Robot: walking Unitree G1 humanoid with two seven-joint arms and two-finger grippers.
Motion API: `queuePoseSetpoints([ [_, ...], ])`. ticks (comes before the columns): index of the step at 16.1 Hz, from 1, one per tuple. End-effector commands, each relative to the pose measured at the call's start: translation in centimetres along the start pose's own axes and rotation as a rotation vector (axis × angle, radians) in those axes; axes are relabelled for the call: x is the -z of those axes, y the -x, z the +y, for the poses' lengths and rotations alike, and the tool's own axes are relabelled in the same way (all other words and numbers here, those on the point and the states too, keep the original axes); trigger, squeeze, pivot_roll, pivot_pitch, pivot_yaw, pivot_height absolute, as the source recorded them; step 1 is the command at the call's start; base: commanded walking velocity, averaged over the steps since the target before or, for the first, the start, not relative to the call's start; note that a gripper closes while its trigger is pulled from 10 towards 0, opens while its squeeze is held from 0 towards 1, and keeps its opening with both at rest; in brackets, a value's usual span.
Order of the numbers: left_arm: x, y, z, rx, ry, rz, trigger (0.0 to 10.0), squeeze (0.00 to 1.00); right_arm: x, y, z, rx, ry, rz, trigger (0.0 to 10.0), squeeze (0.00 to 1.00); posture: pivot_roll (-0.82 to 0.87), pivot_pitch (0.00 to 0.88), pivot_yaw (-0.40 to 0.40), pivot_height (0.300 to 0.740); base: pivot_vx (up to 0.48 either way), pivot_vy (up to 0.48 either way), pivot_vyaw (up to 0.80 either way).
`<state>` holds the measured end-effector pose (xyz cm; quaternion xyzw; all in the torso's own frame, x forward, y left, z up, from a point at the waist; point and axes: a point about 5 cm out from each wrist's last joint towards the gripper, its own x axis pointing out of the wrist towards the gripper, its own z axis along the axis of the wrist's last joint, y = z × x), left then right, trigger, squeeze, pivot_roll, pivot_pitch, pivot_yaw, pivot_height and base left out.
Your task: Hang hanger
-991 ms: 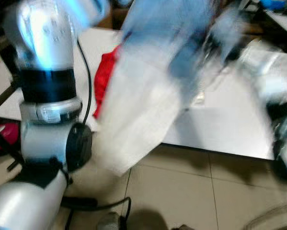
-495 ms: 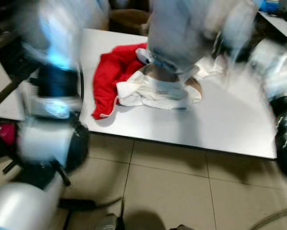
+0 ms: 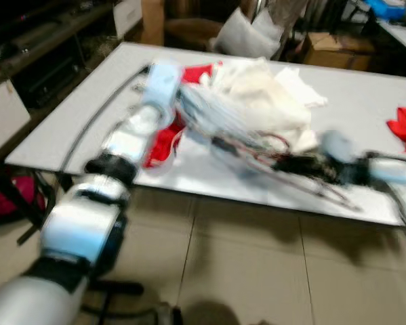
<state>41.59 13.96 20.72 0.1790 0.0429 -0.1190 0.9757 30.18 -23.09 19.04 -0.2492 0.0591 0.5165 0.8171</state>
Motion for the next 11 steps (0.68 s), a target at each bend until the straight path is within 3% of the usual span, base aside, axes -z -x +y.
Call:
queuePoseSetpoints([
  [1, 1.4, 0.2, 0.0, 0.054, -0.047, 0.049, 10.0, 0.00, -1.6, 1.0, 0.3, -0.027, 0.024, -0.042, 10.0, 0.00, -0.13, 0.000, 0.058, 0.719, 0.000, 0.000, 0.00],
  [2, 3.1, 0.7, 0.4, 0.121, -0.084, 0.111, 10.0, 0.00, -2.1, 2.1, 0.7, -0.011, 0.026, -0.046, 10.0, 0.00, -0.13, 0.000, 0.062, 0.719, 0.000, 0.000, 0.00],
  [3, 4.7, 1.3, 1.1, 0.154, -0.078, 0.161, 10.0, 1.00, -2.5, 3.1, 1.1, 0.021, 0.016, -0.051, 10.0, 0.00, -0.14, 0.000, 0.070, 0.719, 0.000, 0.000, 0.00],
  [4, 5.5, 1.7, 1.5, 0.152, -0.058, 0.185, 10.0, 1.00, -2.7, 3.5, 1.4, 0.045, 0.015, -0.057, 10.0, 0.00, -0.15, 0.000, 0.078, 0.719, 0.000, 0.000, 0.00],
  [6, 7.3, 2.7, 1.8, 0.266, -0.040, 0.189, 10.0, 1.00, -3.3, 4.7, 2.6, 0.132, -0.049, -0.095, 10.0, 0.00, -0.16, 0.000, 0.088, 0.719, 0.000, 0.000, 0.00],
  [9, 8.1, 3.3, 2.3, 0.284, -0.044, 0.173, 10.0, 1.00, -3.2, 5.4, 3.6, 0.202, -0.134, -0.113, 10.0, 0.00, -0.16, 0.000, 0.095, 0.719, 0.000, 0.000, 0.00],
  [11, 6.5, 3.0, 2.7, 0.227, 0.107, 0.050, 10.0, 1.00, -2.3, 4.8, 3.9, 0.300, -0.169, -0.073, 10.0, 0.00, -0.16, 0.000, 0.099, 0.719, 0.000, 0.000, 0.00],
])
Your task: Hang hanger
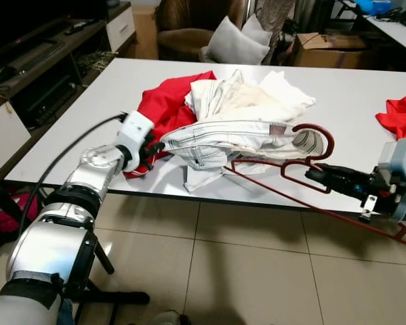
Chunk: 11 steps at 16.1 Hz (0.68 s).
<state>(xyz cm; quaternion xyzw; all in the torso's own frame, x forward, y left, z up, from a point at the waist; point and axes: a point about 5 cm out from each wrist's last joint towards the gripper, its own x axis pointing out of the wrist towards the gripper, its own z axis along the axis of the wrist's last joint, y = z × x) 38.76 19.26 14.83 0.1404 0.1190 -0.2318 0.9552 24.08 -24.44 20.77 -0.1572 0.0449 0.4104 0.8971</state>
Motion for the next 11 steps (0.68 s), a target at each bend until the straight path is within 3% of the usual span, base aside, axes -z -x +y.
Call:
queuePoseSetpoints([
  [1, -2.9, -0.2, 0.6, -0.038, 0.132, -0.167, 10.0, 1.00, -0.5, -0.9, -0.8, 0.119, -0.006, -0.049, 10.0, 0.00, -0.16, 0.000, 0.100, 0.719, 0.000, 0.000, 0.00],
  [2, -5.0, -0.2, 1.3, -0.091, 0.222, -0.277, 10.0, 1.00, -0.7, -1.9, -1.9, 0.228, -0.043, -0.098, 10.0, 0.00, -0.16, 0.000, 0.100, 0.719, 0.000, 0.000, 0.00],
  [3, -6.3, 0.0, 1.9, -0.133, 0.257, -0.345, 10.0, 1.00, -0.9, -2.5, -2.6, 0.297, -0.074, -0.128, 10.0, 0.00, -0.17, 0.000, 0.101, 0.719, 0.000, 0.000, 0.00],
  [5, -10.7, 0.9, 3.1, -0.192, 0.263, -0.552, 10.0, 1.00, -1.5, -4.8, -3.5, 0.397, -0.114, -0.219, 10.0, 0.00, -0.17, 0.000, 0.107, 0.719, 0.000, 0.000, 0.00],
  [7, -13.9, 1.4, 2.8, -0.104, 0.274, -0.702, 10.0, 1.00, -1.8, -7.3, -2.9, 0.377, -0.150, -0.273, 10.0, 0.00, -0.17, 0.000, 0.107, 0.719, 0.000, 0.000, 0.00],
  [8, -15.7, 1.5, 2.0, -0.024, 0.262, -0.768, 10.0, 1.00, -1.4, -10.1, -1.6, 0.287, -0.215, -0.279, 10.0, 0.00, -0.16, 0.000, 0.103, 0.719, 0.000, 0.000, 0.00],
  [9, -16.4, 1.2, 1.1, 0.039, 0.239, -0.776, 10.0, 0.82, -0.9, -12.5, 0.4, 0.133, -0.230, -0.246, 10.0, 0.00, -0.16, 0.000, 0.101, 0.719, 0.000, 0.000, 0.00],
  [10, -15.9, 0.6, 0.1, 0.093, 0.180, -0.723, 10.0, 0.58, -0.6, -14.0, 2.3, -0.005, -0.249, -0.236, 10.0, 0.00, -0.15, 0.000, 0.100, 0.719, 0.000, 0.000, 0.00],
  [11, -14.3, -0.1, -0.4, 0.077, 0.106, -0.611, 10.0, 0.30, -0.7, -14.5, 2.8, -0.060, -0.350, -0.277, 10.0, 0.00, -0.15, 0.000, 0.099, 0.719, 0.000, 0.000, 0.00],
])
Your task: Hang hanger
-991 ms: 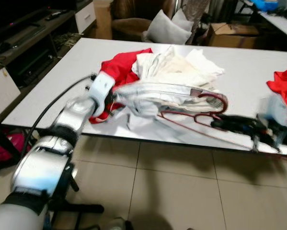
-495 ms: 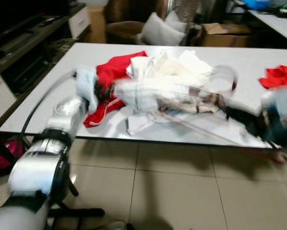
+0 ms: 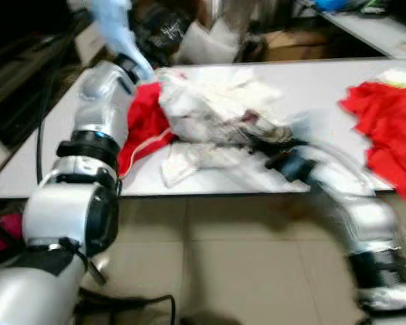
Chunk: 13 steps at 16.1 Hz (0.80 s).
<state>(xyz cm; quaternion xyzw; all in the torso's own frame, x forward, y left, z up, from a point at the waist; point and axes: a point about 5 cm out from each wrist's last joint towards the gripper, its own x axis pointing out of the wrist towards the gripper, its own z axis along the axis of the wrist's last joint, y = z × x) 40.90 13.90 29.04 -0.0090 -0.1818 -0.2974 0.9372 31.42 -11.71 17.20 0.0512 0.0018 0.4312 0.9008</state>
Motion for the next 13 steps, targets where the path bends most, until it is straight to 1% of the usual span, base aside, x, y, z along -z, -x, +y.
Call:
queuePoseSetpoints([
  [1, 2.3, 1.4, 0.5, -0.017, -0.108, 0.157, 10.0, 0.15, -0.6, 0.2, -0.3, -0.027, -0.073, -0.054, 10.0, 0.00, -0.15, 0.000, 0.098, 0.719, 0.000, 0.000, 0.00],
  [2, 3.2, 2.2, 0.9, -0.031, -0.136, 0.207, 10.0, 0.00, -0.6, 0.6, -0.6, -0.019, -0.142, -0.073, 10.0, 0.00, -0.15, 0.000, 0.093, 0.719, 0.000, 0.000, 0.00],
  [3, 3.5, 2.6, 1.1, -0.047, -0.130, 0.219, 10.0, 0.00, -0.6, 0.9, -0.8, -0.024, -0.180, -0.085, 10.0, 0.00, -0.15, 0.000, 0.089, 0.719, 0.000, 0.000, 0.00],
  [4, 3.9, 3.8, 1.8, -0.096, -0.131, 0.232, 10.0, 0.00, -0.3, 2.0, -1.0, -0.053, -0.301, -0.100, 10.0, 0.00, -0.15, 0.000, 0.086, 0.719, 0.000, 0.000, 0.00],
  [5, 3.7, 5.1, 2.9, -0.171, -0.127, 0.210, 10.0, 0.00, 0.6, 3.3, -0.9, -0.081, -0.371, -0.079, 10.0, 0.00, -0.14, 0.000, 0.082, 0.719, 0.000, 0.000, 0.00],
  [6, 3.2, 6.1, 3.7, -0.232, -0.103, 0.174, 10.0, 0.00, 1.2, 4.3, -0.9, -0.094, -0.428, -0.063, 10.0, 0.00, -0.14, 0.000, 0.080, 0.719, 0.000, 0.000, 0.00],
  [7, 3.1, 6.7, 3.9, -0.258, -0.097, 0.165, 10.0, 0.00, 1.5, 5.0, -1.0, -0.088, -0.464, -0.052, 10.0, 0.00, -0.14, 0.000, 0.081, 0.719, 0.000, 0.000, 0.00],
  [8, 3.2, 7.0, 4.0, -0.267, -0.099, 0.169, 10.0, 0.00, 1.7, 5.2, -1.0, -0.081, -0.473, -0.045, 10.0, 0.00, -0.14, 0.000, 0.081, 0.719, 0.000, 0.000, 0.00],
  [9, 4.2, 8.3, 4.1, -0.286, -0.117, 0.236, 10.0, 0.00, 2.3, 6.2, -1.4, -0.037, -0.486, -0.011, 10.0, 0.00, -0.14, 0.000, 0.083, 0.719, 0.000, 0.000, 0.00],
  [10, 4.9, 9.3, 4.3, -0.315, -0.141, 0.279, 10.0, 0.00, 2.4, 7.1, -1.6, -0.008, -0.471, 0.006, 10.0, 0.00, -0.15, 0.000, 0.089, 0.719, 0.000, 0.000, 0.00],
  [11, 4.7, 9.9, 4.4, -0.357, -0.126, 0.259, 10.0, 0.00, 2.0, 8.0, -1.5, 0.004, -0.414, 0.014, 10.0, 0.00, -0.15, 0.000, 0.091, 0.719, 0.000, 0.000, 0.00],
  [12, 4.3, 10.8, 4.2, -0.373, -0.101, 0.228, 10.0, 0.00, 0.8, 9.2, -1.2, 0.036, -0.339, -0.012, 10.0, 0.00, -0.16, 0.000, 0.101, 0.719, 0.000, 0.000, 0.00],
  [13, 4.3, 11.1, 4.0, -0.372, -0.098, 0.226, 10.0, 0.00, 0.5, 9.5, -1.1, 0.048, -0.325, -0.023, 10.0, 0.00, -0.16, 0.000, 0.101, 0.719, 0.000, 0.000, 0.00],
])
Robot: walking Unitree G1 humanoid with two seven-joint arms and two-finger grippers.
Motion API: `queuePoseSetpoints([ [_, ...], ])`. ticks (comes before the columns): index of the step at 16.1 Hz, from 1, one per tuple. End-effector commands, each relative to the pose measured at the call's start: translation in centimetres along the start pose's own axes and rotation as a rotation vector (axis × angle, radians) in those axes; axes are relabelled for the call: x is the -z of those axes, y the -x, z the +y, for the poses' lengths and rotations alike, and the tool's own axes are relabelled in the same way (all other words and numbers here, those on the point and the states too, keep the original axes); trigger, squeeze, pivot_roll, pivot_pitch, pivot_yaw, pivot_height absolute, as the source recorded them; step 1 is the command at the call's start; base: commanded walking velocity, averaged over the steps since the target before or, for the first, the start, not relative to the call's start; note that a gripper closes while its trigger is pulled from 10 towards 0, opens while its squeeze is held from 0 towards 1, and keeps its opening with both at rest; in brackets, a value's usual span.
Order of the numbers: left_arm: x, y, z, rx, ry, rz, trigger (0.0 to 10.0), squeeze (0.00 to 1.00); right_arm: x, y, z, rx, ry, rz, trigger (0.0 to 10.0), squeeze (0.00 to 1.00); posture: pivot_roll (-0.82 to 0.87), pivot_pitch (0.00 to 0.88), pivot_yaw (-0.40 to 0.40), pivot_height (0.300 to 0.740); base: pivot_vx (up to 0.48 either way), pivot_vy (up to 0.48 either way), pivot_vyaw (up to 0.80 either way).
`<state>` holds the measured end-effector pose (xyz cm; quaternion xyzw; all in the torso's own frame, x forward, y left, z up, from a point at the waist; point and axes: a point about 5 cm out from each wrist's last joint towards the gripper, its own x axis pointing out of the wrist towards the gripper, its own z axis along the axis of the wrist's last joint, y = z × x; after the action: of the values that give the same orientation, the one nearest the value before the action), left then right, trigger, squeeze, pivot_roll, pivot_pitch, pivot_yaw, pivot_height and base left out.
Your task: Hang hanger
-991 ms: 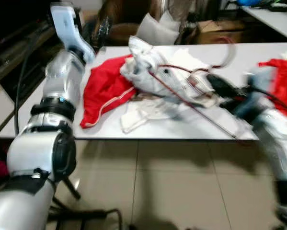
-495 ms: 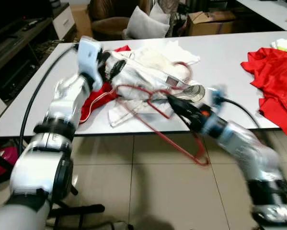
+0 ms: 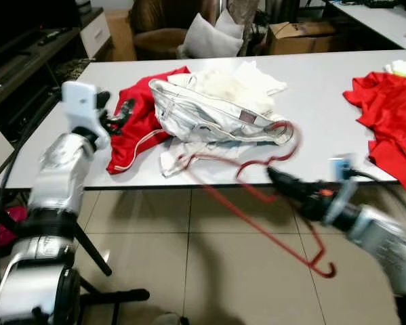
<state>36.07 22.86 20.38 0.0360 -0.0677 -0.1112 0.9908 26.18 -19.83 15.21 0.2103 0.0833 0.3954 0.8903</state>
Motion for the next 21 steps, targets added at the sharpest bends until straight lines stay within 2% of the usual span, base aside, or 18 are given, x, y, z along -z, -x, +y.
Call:
queuePoseSetpoints([
  [1, -0.1, 0.9, -0.4, 0.007, 0.017, -0.010, 10.0, 0.00, -1.8, 0.7, 0.8, 0.061, 0.127, -0.053, 10.0, 0.00, -0.17, 0.000, 0.102, 0.719, 0.000, 0.000, 0.00],
  [2, 1.2, 2.4, -1.2, 0.007, 0.076, 0.014, 10.0, 0.00, -2.4, 1.3, 1.6, 0.156, 0.242, -0.062, 10.0, 0.00, -0.19, 0.000, 0.103, 0.719, 0.000, 0.000, 0.00],
  [3, 2.1, 3.4, -2.7, 0.025, 0.101, 0.039, 10.0, 0.00, -2.8, 1.5, 2.6, 0.226, 0.323, -0.071, 10.0, 0.00, -0.19, 0.000, 0.102, 0.719, 0.000, 0.000, 0.00],
  [4, 2.3, 3.8, -4.0, 0.055, 0.089, 0.033, 10.0, 0.00, -2.9, 1.4, 3.2, 0.264, 0.341, -0.092, 10.0, 0.00, -0.20, 0.000, 0.090, 0.719, 0.000, 0.000, 0.00],
  [6, 2.4, 3.9, -6.4, 0.112, 0.102, 0.006, 10.0, 0.00, -2.8, 1.2, 4.7, 0.237, 0.387, -0.127, 10.0, 0.00, -0.20, 0.000, 0.084, 0.719, 0.000, 0.000, 0.00],
  [8, 0.8, 3.4, -7.4, 0.184, 0.146, -0.033, 10.0, 0.00, -2.4, 1.5, 4.5, 0.210, 0.448, -0.070, 10.0, 0.00, -0.20, 0.000, 0.083, 0.719, 0.000, 0.000, 0.00],
  [10, -1.6, 3.2, -7.9, 0.288, 0.202, -0.106, 10.0, 0.00, -2.5, 2.3, 3.8, 0.123, 0.446, -0.001, 10.0, 0.00, -0.19, 0.000, 0.078, 0.719, 0.000, 0.000, 0.00],
  [12, -2.6, 3.2, -8.2, 0.346, 0.187, -0.120, 10.0, 0.00, -2.6, 2.8, 3.8, 0.032, 0.430, 0.051, 10.0, 0.00, -0.19, 0.000, 0.080, 0.719, 0.000, 0.000, 0.00],
  [13, -2.5, 3.3, -8.0, 0.357, 0.199, -0.100, 10.0, 0.00, -2.7, 3.4, 4.2, -0.097, 0.371, 0.089, 10.0, 0.00, -0.19, 0.000, 0.085, 0.719, 0.000, 0.000, 0.00],
  [14, -1.9, 3.5, -7.5, 0.334, 0.193, -0.067, 10.0, 0.00, -2.7, 3.9, 4.5, -0.174, 0.329, 0.115, 10.0, 0.00, -0.18, 0.000, 0.082, 0.719, 0.000, 0.000, 0.00],
  [15, -1.3, 3.8, -7.4, 0.316, 0.186, -0.043, 10.0, 0.00, -2.7, 4.1, 4.4, -0.190, 0.328, 0.127, 10.0, 0.00, -0.18, 0.000, 0.079, 0.719, 0.000, 0.000, 0.00],
  [17, 1.1, 5.4, -7.3, 0.274, 0.181, 0.054, 10.0, 0.00, -3.0, 4.8, 4.5, -0.292, 0.290, 0.105, 10.0, 0.00, -0.17, 0.000, 0.069, 0.719, 0.000, 0.000, 0.00],
  [20, 1.3, 6.1, -7.3, 0.272, 0.161, 0.070, 10.0, 0.00, -3.1, 5.2, 3.8, -0.332, 0.291, 0.150, 10.0, 0.00, -0.14, 0.000, 0.036, 0.719, 0.000, 0.000, 0.00],
  [21, 0.8, 6.0, -7.3, 0.270, 0.142, 0.058, 10.0, 0.00, -3.6, 5.0, 3.2, -0.321, 0.336, 0.151, 10.0, 0.00, -0.14, 0.000, 0.029, 0.719, 0.000, 0.000, 0.00],
])
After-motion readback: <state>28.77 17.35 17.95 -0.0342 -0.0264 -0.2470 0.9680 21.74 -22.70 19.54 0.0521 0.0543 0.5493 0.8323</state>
